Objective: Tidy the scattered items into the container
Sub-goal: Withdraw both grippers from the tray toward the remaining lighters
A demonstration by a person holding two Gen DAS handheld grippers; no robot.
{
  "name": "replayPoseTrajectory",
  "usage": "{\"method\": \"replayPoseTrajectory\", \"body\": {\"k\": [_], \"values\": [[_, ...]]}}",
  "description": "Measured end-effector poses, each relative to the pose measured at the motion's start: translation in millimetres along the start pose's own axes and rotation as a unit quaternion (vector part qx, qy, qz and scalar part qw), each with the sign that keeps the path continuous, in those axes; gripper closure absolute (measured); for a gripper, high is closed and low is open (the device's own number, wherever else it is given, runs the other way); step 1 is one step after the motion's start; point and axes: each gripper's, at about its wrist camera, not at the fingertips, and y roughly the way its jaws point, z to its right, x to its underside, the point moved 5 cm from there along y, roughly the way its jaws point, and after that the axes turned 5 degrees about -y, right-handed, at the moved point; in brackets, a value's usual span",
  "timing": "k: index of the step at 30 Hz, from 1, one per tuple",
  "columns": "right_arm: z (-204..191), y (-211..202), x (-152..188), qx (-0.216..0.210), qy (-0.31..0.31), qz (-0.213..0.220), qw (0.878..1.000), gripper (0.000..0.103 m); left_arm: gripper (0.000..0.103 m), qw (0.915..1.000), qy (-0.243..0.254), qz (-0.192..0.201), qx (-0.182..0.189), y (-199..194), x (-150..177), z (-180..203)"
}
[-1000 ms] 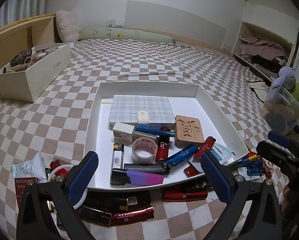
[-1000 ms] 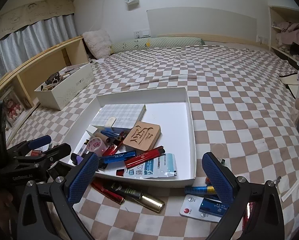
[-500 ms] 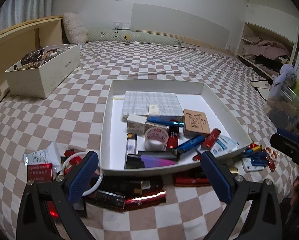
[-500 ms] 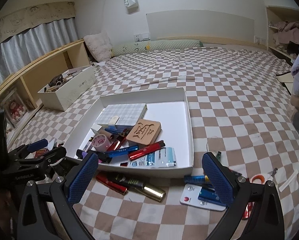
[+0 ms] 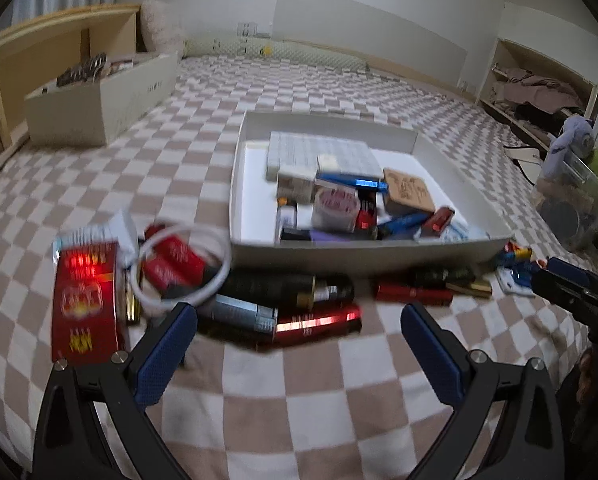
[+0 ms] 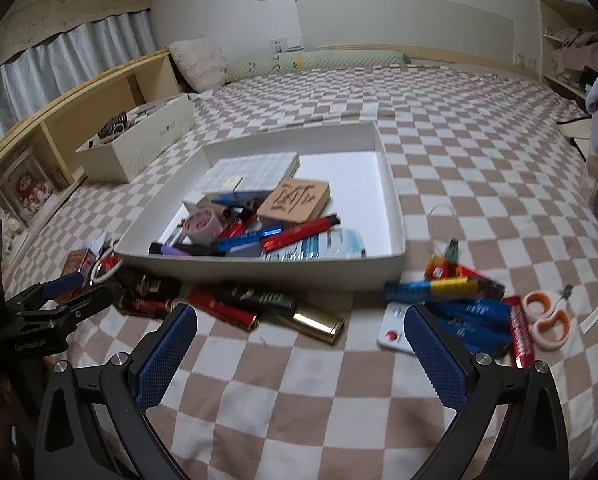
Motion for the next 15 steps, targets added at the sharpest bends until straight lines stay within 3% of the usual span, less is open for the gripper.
{"method": "replayPoseTrajectory", "body": {"k": [4,6,10,15], "values": [[-5.5,8.5,14.8,-0.007,0.003,-0.016,1.000,0.000,0.000,0.9967,-0.033,-0.031,0.068,0.5,15.3,-1.1],[-7.8,12.3,22.1,-0.010,0.004,-0.025,1.000,0.000,0.000,0.9948,-0.047,-0.039,0.081,0.9,19.9,-1.7],[-11.4,19.3,36.0,-0.018,0.015,-0.036,0.999,0.000,0.000,0.9956,-0.049,-0.042,0.069,3.1,29.5,-1.4],[-14.0,24.0,50.1,0.002,0.020,-0.044,0.999,0.000,0.000,0.9964,-0.066,-0.037,0.037,13.1,34.4,-1.4]]}}
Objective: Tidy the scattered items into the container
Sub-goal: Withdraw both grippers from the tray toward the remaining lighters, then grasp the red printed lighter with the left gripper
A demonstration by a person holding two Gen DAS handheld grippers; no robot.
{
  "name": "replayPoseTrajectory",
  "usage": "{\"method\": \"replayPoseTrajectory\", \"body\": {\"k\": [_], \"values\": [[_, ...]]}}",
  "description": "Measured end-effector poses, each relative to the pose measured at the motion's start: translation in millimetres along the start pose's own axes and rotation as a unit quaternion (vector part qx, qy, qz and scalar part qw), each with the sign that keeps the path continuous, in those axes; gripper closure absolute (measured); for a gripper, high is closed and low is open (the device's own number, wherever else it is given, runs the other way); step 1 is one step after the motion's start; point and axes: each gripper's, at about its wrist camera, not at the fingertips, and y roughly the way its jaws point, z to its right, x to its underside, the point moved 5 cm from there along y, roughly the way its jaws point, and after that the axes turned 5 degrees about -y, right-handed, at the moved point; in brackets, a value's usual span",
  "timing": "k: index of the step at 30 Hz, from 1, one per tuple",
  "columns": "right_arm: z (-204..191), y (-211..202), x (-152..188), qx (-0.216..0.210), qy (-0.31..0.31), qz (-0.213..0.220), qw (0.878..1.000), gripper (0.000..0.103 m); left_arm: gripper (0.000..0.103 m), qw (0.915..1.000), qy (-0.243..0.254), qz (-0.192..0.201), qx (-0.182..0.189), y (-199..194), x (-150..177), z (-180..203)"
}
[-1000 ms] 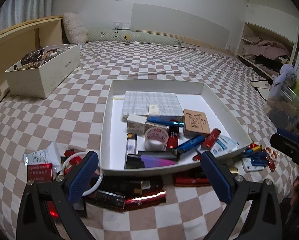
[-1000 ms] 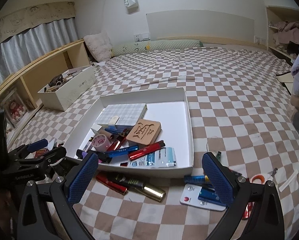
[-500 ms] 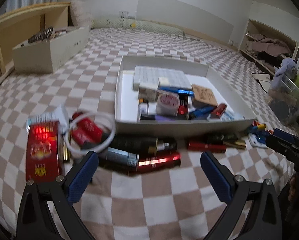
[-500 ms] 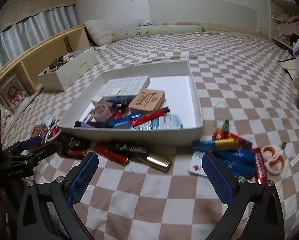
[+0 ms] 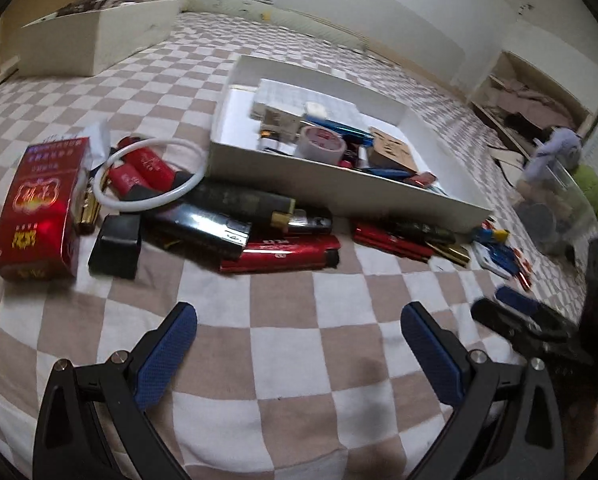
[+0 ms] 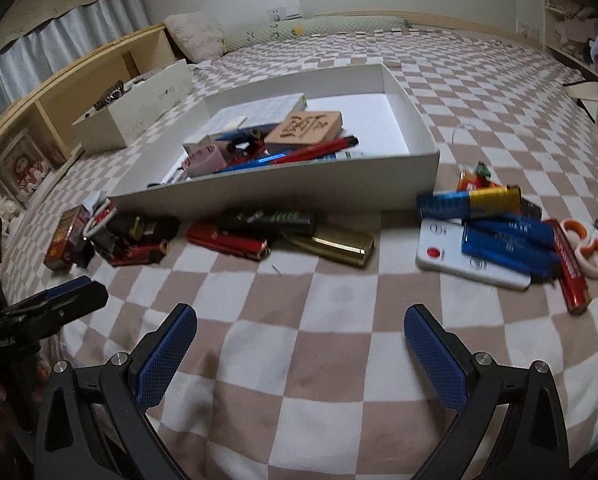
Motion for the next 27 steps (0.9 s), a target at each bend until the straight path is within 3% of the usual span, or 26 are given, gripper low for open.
{"method": "replayPoseTrajectory", "body": {"k": [2,10,19,21,27], "values": [[0.5,1.9,5.4,0.019,0.004,-0.006,1.000,0.000,0.000,0.9997,0.004,0.010,-0.020,3.8,-0.2,3.6],[3.6,1.5,14.7,0.019,0.006,0.012,1.000,0.000,0.002,0.9962,0.004,0.026,-0.083,30.6,-15.2,8.7],[7.8,6.3,13.8,0.025,0.009,0.022,0.999,0.000,0.003,0.9925,0.014,0.039,-0.115,41.1,-20.8,8.7],[12.4,5.4,12.4,0.013,0.023,0.028,0.999,0.000,0.011,0.9911,0.018,0.046,-0.124,43.1,-21.2,9.5],[16.1,2.0,8.2,-0.006,0.053,0.033,0.998,0.000,0.020,0.9891,0.025,0.070,-0.127,38.9,-18.2,7.0]]}}
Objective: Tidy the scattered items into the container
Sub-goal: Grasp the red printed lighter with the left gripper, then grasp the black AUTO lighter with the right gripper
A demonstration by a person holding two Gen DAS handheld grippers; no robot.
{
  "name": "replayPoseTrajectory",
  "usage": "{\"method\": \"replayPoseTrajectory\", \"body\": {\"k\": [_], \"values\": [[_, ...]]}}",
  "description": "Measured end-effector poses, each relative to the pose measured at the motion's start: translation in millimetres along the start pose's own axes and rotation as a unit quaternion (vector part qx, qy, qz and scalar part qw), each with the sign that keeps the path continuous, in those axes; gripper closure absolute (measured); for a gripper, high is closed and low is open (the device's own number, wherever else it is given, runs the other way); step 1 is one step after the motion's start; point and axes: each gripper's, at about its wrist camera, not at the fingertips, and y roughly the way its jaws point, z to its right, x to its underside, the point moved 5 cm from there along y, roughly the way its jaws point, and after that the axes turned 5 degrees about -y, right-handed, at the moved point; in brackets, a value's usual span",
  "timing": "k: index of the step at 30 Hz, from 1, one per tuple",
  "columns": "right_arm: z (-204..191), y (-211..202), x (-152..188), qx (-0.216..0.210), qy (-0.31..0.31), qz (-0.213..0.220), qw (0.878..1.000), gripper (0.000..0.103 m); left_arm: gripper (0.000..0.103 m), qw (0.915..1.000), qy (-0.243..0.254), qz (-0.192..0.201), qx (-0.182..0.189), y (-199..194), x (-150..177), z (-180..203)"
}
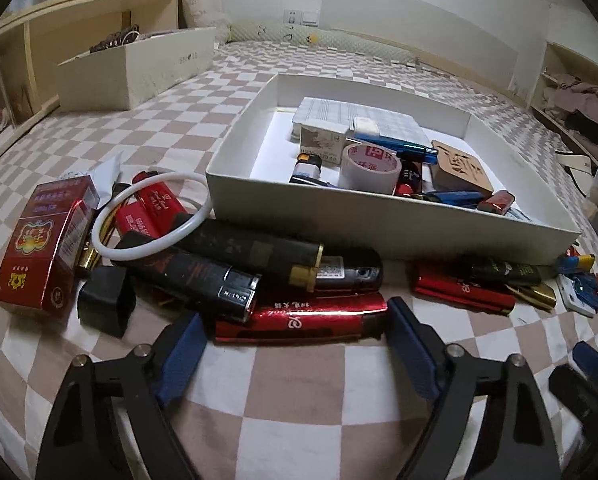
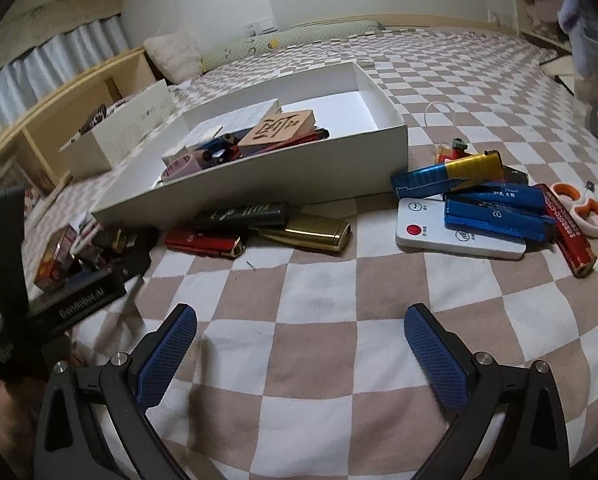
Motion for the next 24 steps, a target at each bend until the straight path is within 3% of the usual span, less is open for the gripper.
{"method": "replayPoseTrajectory", "body": {"k": [4,6,7,17,24], "values": [[-1.9,-0.7,-4.0,-0.013,0.006,0.004,1.000,0.003,0.020,0.9998,0.012,0.009,0.010,-4.8,4.9,0.2],[-2.8,0.0,-8.7,-0.017,0.007,0.007,1.000,0.017,0.020,0.9995,0.025,0.015,0.012,-8.3,9.1,2.0],[-3.9,1.2,-11.9,-0.022,0.007,0.008,1.000,0.019,0.020,0.9993,0.030,0.017,0.012,-10.2,11.5,2.8],[-35.6,23.7,-49.3,-0.007,-0.035,0.027,0.999,0.019,0.020,0.9975,0.053,0.044,0.019,-22.4,27.5,3.3],[-55.8,53.1,-58.3,0.013,-0.056,0.002,0.998,0.019,0.020,0.9972,0.050,0.048,0.025,-21.2,27.8,2.7]]}}
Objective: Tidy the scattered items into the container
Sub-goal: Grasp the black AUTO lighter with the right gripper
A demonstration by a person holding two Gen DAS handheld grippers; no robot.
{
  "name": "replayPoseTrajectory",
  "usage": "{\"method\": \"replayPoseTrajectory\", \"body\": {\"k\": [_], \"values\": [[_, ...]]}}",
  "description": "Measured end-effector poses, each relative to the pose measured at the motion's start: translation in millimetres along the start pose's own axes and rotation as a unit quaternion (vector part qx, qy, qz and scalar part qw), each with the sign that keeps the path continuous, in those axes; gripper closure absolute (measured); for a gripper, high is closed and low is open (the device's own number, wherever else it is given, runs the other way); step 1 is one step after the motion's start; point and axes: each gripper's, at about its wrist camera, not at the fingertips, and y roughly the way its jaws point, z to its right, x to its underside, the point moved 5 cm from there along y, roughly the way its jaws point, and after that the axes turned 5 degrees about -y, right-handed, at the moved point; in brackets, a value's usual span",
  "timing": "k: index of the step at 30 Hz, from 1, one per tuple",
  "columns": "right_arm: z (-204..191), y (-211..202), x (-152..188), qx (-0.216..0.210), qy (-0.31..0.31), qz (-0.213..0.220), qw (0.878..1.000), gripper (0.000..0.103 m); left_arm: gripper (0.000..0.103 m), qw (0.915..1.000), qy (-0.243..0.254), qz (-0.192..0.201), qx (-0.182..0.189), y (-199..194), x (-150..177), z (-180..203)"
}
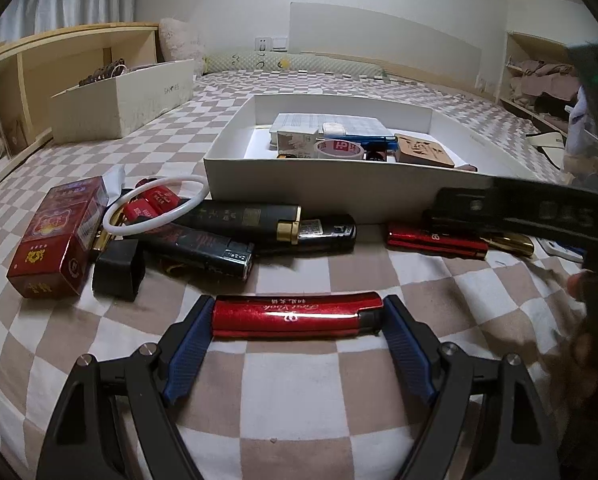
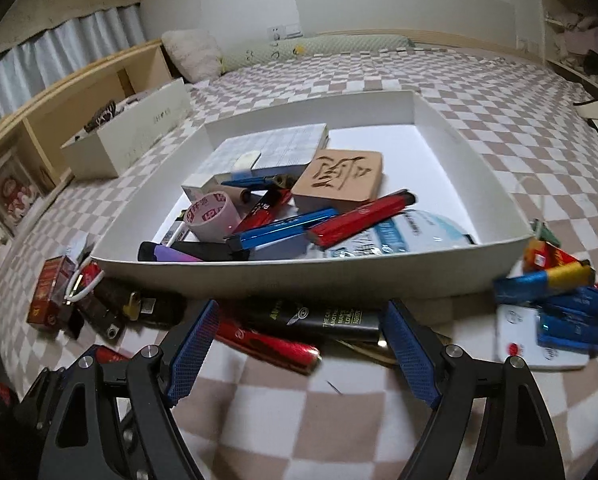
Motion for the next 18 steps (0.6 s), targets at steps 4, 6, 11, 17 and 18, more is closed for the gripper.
{"method": "replayPoseTrajectory", "body": {"k": [4,6,11,17,18], "values": [[-3.4,5.4,1.8,0.023,-0.020,-0.006,1.000,0.019,0.020,1.0000,0.000,0.001,0.001,0.1,0.2,0.5],[-1.4,3.9,2.7,0.020,-0.019,-0.005,1.000,0.024,0.020,1.0000,0.000,0.001,0.001,0.2,0.2,0.7],[0.4,1.3,4.7,0.016,-0.024,-0.003,1.000,0.024,0.020,1.0000,-0.001,0.001,0.001,0.1,0.3,0.4],[7.5,-11.4,11.1,0.011,-0.023,-0.007,1.000,0.056,0.020,1.0000,-0.004,-0.001,0.003,0.2,0.0,0.4],[9.8,-13.6,12.6,0.008,-0.020,-0.009,1.000,0.057,0.020,1.0000,-0.004,-0.001,0.003,0.4,0.0,0.3]]}}
